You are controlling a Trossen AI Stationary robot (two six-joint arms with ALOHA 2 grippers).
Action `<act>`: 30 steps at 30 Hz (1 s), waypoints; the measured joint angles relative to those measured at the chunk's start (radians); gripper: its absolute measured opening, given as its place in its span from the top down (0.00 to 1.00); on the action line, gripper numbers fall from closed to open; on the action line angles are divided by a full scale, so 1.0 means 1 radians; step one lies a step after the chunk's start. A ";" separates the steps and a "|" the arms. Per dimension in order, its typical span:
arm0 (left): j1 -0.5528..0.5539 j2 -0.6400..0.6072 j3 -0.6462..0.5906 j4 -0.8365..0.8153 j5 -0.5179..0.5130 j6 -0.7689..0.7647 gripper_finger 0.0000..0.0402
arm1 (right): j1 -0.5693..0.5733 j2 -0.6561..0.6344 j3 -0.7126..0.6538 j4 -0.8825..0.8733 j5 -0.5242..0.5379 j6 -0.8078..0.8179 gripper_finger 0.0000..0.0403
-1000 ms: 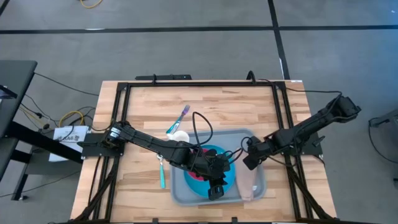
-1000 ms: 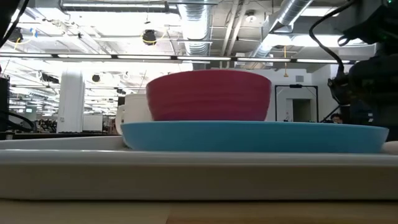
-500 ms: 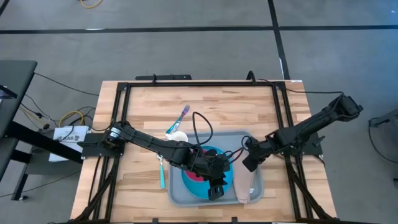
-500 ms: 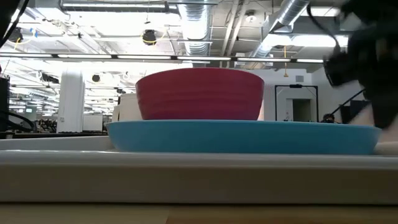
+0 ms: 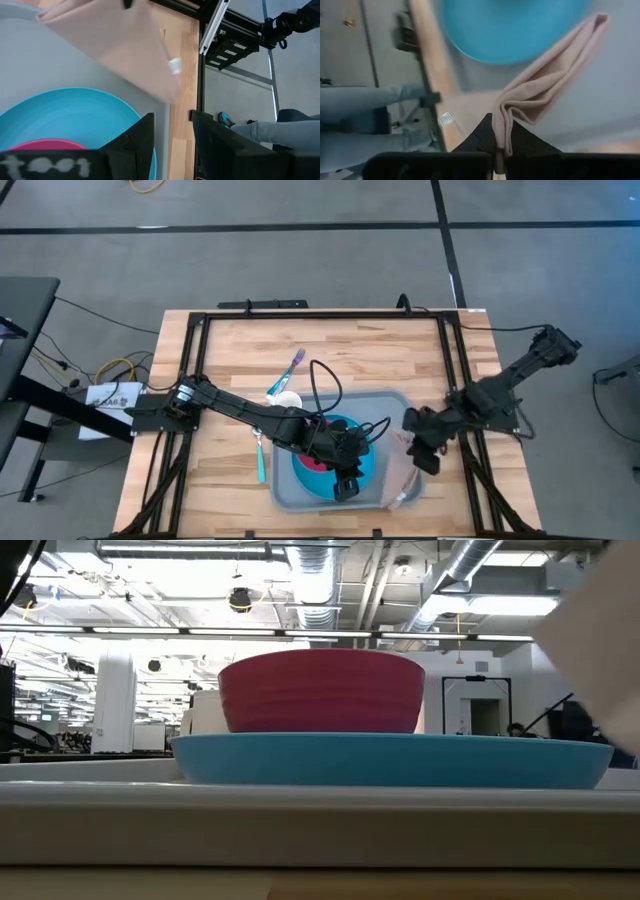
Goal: Set up tray
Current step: Put the brown napkin on the gray tray
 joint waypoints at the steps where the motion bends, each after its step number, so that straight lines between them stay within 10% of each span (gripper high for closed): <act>1: 0.000 0.000 0.000 0.000 0.000 0.000 0.69 | 0.021 0.000 0.022 0.001 0.024 -0.003 0.98; 18: 0.000 0.000 0.000 0.001 0.000 -0.024 0.69 | 0.205 -0.001 0.148 0.232 0.103 -0.009 0.98; 30: 0.000 0.000 0.000 0.002 0.001 -0.023 0.69 | 0.147 0.000 0.050 -0.226 0.364 0.076 0.87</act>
